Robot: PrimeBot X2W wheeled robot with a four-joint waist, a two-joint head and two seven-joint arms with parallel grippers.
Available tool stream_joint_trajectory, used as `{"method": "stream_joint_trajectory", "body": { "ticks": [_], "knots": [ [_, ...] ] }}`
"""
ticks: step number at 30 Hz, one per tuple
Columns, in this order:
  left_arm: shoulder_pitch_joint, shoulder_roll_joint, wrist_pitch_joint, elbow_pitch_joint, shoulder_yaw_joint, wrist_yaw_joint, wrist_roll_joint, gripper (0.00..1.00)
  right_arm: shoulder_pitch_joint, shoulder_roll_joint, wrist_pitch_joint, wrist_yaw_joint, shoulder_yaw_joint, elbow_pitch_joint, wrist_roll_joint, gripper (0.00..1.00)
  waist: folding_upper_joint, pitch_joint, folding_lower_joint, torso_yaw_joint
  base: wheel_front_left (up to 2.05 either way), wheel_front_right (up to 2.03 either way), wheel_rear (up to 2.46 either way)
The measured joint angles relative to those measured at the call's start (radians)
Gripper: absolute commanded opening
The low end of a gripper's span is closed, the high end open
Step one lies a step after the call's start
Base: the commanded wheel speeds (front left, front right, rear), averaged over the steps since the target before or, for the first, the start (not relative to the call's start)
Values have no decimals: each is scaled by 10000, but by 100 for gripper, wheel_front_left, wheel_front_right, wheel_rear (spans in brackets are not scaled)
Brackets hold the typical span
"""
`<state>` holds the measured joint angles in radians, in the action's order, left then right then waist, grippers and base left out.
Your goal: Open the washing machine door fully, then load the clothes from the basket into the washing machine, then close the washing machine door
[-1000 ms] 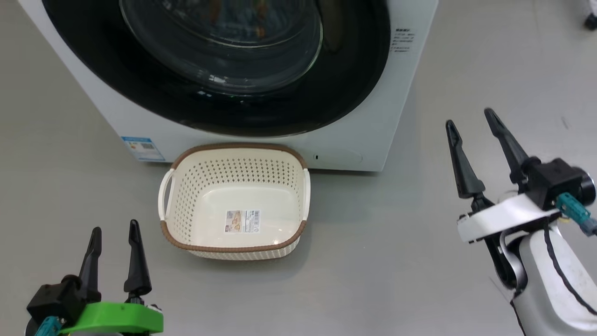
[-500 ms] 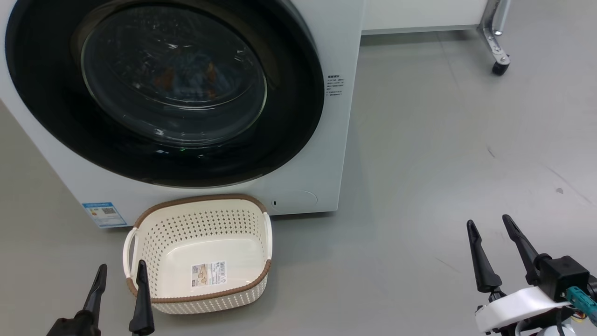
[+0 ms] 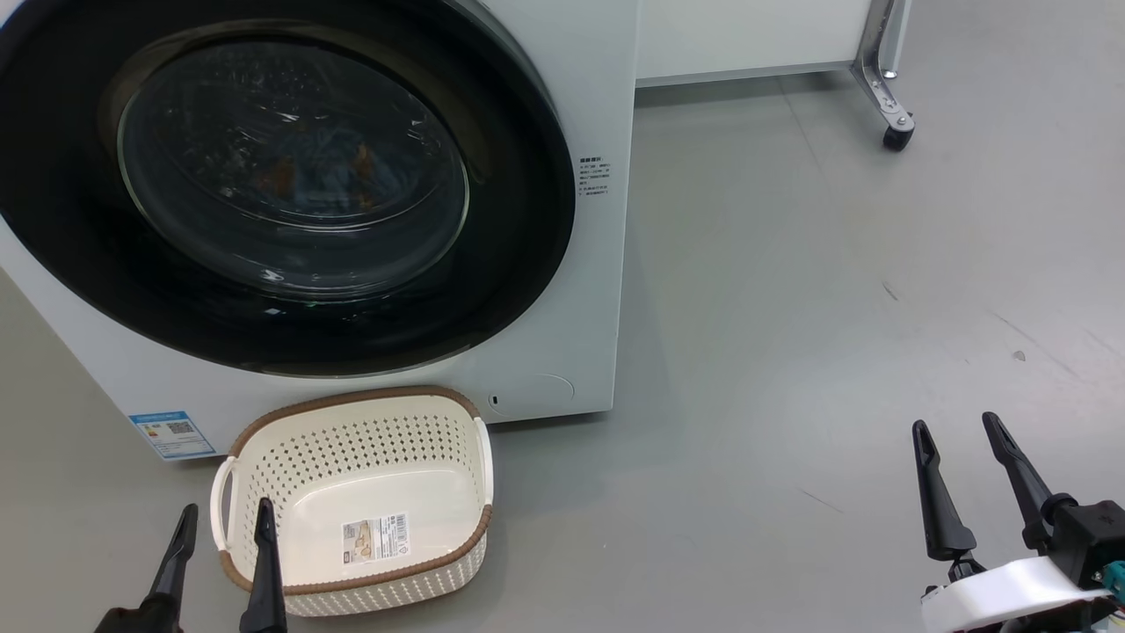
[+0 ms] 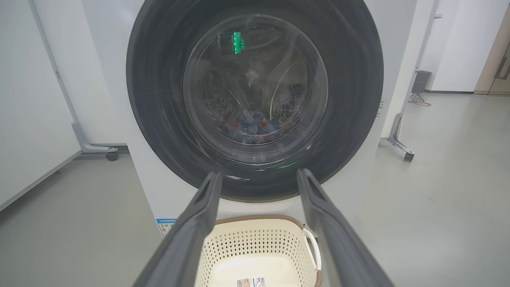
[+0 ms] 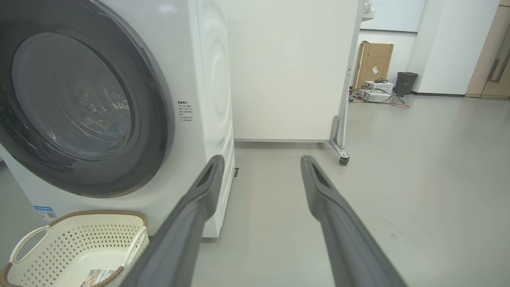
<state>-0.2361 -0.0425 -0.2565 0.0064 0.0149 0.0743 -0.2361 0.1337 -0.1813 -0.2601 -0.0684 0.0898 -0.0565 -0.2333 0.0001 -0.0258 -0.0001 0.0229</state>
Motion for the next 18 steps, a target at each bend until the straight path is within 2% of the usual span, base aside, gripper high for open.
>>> {"method": "stream_joint_trajectory", "body": {
  "ticks": [10,11,18],
  "knots": [
    [-8,0,0,-144,50,-167,-8,100,19,150,0,-130,-79,247,261,100,0,-13,0,122,0,0,0],
    [-8,-2,0,-142,12,-199,-10,0,30,161,0,-130,-134,288,268,0,0,-28,1,172,0,0,0],
    [-42,255,8,598,-150,-207,-10,0,286,560,2,-119,-17,-433,251,0,0,-33,1,183,0,0,0]
  ]
}}
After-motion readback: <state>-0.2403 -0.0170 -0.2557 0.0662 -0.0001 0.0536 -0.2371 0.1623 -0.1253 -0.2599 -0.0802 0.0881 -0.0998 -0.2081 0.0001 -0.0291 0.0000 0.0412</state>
